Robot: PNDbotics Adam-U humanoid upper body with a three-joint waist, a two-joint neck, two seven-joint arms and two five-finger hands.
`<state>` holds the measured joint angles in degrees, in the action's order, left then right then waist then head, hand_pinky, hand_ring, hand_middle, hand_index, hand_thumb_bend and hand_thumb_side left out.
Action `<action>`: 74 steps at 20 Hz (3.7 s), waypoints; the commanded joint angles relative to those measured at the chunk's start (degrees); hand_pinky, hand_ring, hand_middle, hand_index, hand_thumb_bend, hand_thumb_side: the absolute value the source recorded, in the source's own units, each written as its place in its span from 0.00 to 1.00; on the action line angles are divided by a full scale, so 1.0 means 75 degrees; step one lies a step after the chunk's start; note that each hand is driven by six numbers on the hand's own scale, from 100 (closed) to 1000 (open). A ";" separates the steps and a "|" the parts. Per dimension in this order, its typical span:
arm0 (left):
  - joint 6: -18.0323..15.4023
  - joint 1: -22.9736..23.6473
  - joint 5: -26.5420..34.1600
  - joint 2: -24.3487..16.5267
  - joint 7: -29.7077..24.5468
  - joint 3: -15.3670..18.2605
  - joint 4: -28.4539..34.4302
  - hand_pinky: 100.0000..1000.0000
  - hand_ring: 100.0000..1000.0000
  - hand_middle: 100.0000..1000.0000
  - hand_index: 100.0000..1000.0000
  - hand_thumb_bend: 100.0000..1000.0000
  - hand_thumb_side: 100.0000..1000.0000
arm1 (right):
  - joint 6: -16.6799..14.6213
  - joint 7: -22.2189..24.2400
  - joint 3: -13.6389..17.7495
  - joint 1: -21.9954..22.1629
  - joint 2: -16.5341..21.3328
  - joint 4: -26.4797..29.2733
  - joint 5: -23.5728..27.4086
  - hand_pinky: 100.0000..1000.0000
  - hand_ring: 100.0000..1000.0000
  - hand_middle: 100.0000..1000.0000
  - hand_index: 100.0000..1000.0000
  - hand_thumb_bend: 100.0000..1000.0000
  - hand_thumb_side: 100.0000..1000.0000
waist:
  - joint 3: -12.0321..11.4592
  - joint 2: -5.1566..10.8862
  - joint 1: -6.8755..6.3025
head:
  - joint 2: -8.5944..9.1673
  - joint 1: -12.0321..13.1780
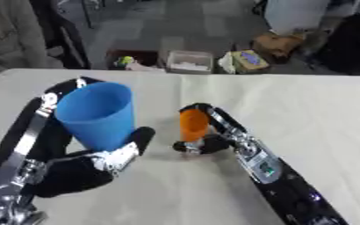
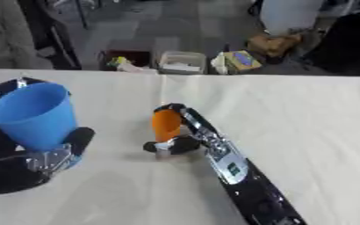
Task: Pour the contents of one cup into another cup.
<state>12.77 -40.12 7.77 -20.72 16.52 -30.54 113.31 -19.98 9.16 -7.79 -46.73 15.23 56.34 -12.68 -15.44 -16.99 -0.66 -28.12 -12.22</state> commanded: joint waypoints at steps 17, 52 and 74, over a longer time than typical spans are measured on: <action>-0.0044 0.0019 0.0026 -0.0135 -0.0008 -0.0003 0.0167 0.44 0.00 0.12 0.38 0.14 0.00 | 0.0326 -0.0170 0.0004 -0.0090 0.0099 0.0441 0.0650 0.06 0.13 0.26 0.42 0.13 0.00 | 0.0042 0.0182 -0.0041 | 0.0075 -0.0002; 0.1488 -0.0520 -0.2311 -0.2323 -0.2179 0.0222 0.0171 0.38 0.00 0.10 0.38 0.24 0.00 | 0.0723 0.2112 -0.1841 0.0681 0.0427 0.3881 0.2184 0.06 0.13 0.26 0.42 0.12 0.00 | 0.0646 0.0554 -0.0034 | 0.0151 0.0119; 0.1448 -0.1361 -0.5459 -0.1891 -0.4013 0.0051 0.0171 0.28 0.00 0.06 0.40 0.29 0.00 | 0.1058 0.2807 -0.2531 0.0562 -0.0063 0.4114 0.2483 0.04 0.12 0.25 0.40 0.19 0.00 | 0.0687 0.0672 -0.0035 | 0.0161 0.0116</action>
<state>23.91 -49.17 -31.79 -34.58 -12.76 -30.83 113.57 -12.12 30.15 -26.88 -41.38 14.87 86.74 5.82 -10.24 -13.15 -0.74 -27.55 -11.27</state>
